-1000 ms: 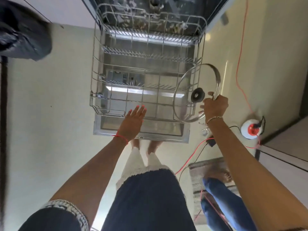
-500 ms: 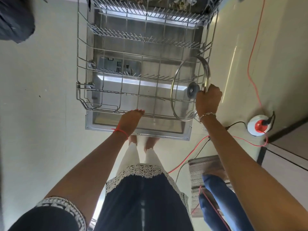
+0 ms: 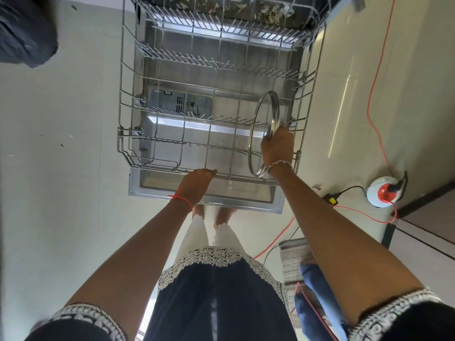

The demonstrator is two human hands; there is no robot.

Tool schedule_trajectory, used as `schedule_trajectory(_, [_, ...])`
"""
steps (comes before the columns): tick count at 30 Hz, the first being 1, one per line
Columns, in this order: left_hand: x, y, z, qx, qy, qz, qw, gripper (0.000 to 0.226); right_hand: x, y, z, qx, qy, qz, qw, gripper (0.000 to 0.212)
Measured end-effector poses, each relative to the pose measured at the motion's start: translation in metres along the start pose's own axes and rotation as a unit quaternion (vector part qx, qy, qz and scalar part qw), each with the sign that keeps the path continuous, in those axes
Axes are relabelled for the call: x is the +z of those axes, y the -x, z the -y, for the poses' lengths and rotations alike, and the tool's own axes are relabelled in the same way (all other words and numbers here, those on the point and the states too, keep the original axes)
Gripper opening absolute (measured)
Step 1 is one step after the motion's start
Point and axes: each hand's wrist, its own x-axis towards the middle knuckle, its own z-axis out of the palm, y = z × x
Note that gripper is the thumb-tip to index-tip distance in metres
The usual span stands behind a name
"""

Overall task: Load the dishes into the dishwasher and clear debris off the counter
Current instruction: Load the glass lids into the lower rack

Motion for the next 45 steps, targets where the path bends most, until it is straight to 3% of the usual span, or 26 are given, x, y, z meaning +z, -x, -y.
schedule_trajectory(5, [-0.013,0.01,0.0,0.03,-0.025,0.015,0.999,0.05,-0.002,0.01,-0.01,-0.019,-0.09,0.031,0.995,0.041])
schedule_trajectory(9, [-0.034,0.027,0.001,0.034,-0.038,0.012,0.999,0.05,-0.018,0.026,-0.013,-0.053,-0.094,0.033,0.994,0.054])
schedule_trajectory(14, [-0.077,0.063,0.002,0.017,-0.027,-0.036,0.999,0.058,-0.049,0.06,-0.003,-0.154,0.052,0.103,0.981,0.063])
schedule_trajectory(18, [-0.118,0.105,0.003,0.009,0.009,-0.076,0.997,0.06,-0.077,0.099,0.032,-0.241,0.206,0.179,0.932,0.054])
schedule_trajectory(26, [-0.17,0.214,0.007,-0.033,0.033,-0.151,0.987,0.061,-0.104,0.18,0.129,-0.362,0.253,0.181,0.879,0.047])
schedule_trajectory(33, [-0.198,0.266,0.072,-0.056,0.015,-0.253,0.966,0.058,-0.101,0.219,0.209,-0.414,0.284,0.163,0.849,0.047])
schedule_trajectory(41, [-0.249,0.325,0.206,-0.096,-0.059,-0.248,0.962,0.057,-0.07,0.258,0.33,-0.369,0.279,0.161,0.872,0.046])
schedule_trajectory(45, [-0.297,0.364,0.285,-0.117,-0.056,-0.324,0.937,0.059,-0.05,0.285,0.411,-0.37,0.273,0.151,0.875,0.049])
